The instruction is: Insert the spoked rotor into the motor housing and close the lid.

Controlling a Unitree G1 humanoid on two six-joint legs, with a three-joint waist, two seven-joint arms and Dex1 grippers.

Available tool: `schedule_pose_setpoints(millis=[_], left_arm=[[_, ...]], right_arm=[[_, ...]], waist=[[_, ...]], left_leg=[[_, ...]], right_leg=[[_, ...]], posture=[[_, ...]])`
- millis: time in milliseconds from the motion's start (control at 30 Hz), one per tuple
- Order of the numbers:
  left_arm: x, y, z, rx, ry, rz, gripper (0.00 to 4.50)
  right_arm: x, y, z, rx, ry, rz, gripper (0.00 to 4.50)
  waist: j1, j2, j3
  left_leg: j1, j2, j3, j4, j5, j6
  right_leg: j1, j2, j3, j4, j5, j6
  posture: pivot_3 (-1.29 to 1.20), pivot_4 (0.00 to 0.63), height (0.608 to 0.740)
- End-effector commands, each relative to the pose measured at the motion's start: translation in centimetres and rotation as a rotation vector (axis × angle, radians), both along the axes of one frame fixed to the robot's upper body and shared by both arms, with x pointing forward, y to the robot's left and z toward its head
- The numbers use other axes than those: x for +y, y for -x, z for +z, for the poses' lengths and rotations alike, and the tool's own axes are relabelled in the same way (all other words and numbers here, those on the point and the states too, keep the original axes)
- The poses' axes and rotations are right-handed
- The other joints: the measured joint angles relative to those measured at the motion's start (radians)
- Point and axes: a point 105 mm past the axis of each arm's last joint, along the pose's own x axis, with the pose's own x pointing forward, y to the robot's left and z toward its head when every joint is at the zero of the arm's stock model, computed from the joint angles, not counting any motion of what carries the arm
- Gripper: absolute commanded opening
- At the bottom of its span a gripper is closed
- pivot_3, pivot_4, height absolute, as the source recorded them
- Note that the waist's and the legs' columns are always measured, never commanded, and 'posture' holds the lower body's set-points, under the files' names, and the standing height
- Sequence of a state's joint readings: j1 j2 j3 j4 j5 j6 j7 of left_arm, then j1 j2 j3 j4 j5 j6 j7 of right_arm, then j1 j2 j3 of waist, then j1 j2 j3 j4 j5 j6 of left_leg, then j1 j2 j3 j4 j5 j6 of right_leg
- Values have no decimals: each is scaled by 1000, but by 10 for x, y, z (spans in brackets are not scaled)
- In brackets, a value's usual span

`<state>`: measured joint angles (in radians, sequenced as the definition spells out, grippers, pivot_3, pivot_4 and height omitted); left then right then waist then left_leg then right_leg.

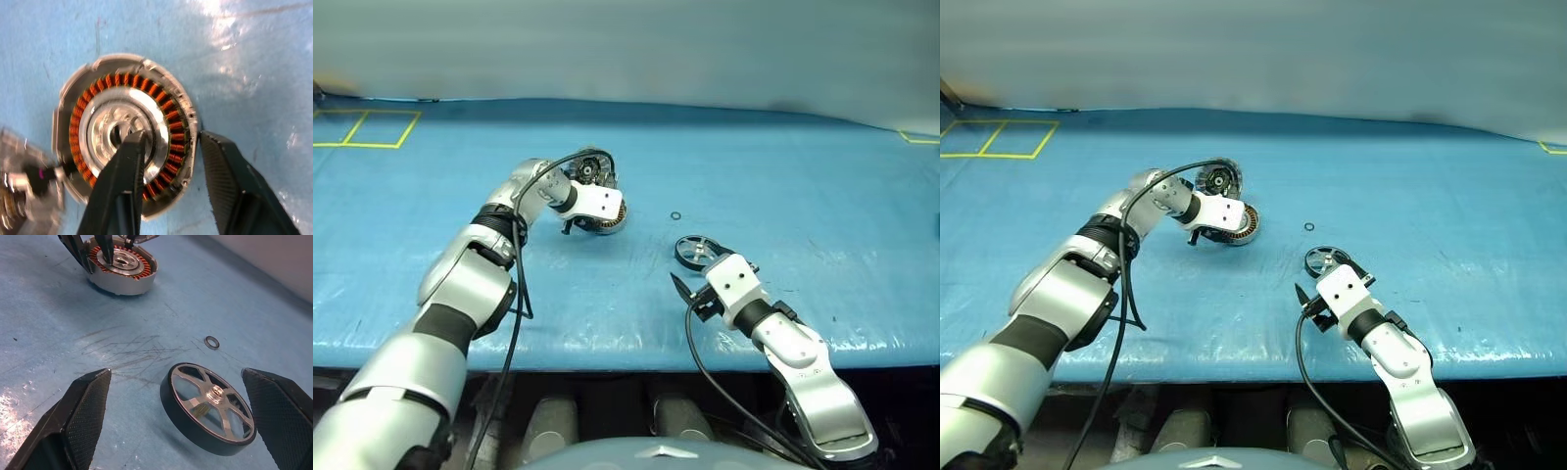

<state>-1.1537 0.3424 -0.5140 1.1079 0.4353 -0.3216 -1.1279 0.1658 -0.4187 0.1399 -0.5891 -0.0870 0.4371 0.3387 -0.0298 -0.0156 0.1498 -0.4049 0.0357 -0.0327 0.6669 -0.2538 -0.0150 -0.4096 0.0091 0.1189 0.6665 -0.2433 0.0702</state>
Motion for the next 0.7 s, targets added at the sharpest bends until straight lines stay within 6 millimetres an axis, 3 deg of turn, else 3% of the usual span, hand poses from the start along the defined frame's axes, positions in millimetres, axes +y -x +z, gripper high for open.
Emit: schedule_pose_setpoints(millis=[33,167,467,600,700], left_arm=[[0,10,-10,64,-5,-23,1356],[2,13,-7,69,-5,-48,1356],[-6,11,26,-30,80,-127,1356],[-5,2,42,-66,155,-60,1356],[-6,5,48,-44,207,-71,1968]], right_arm=[[2,0,11,-56,-2,2,4500],[5,0,11,-54,-10,9,4500],[7,-1,8,-48,-23,12,4500],[8,-2,7,-48,-20,15,4500],[8,-2,7,-49,-20,17,4500]], waist=[[-1,0,0],[-5,0,0],[-7,0,0],[-7,0,0],[-7,0,0]], left_leg=[[0,0,0,0,0,0],[0,0,0,0,0,0],[-2,0,0,0,0,0],[-4,0,0,0,0,0],[-4,0,0,0,0,0]], right_leg=[[0,0,0,0,0,0],[0,0,0,0,0,0],[-2,0,0,0,0,0],[-4,0,0,0,0,0],[-4,0,0,0,0,0]], posture=[[0,150,740],[0,150,740],[0,150,740],[0,150,740],[0,150,740]])
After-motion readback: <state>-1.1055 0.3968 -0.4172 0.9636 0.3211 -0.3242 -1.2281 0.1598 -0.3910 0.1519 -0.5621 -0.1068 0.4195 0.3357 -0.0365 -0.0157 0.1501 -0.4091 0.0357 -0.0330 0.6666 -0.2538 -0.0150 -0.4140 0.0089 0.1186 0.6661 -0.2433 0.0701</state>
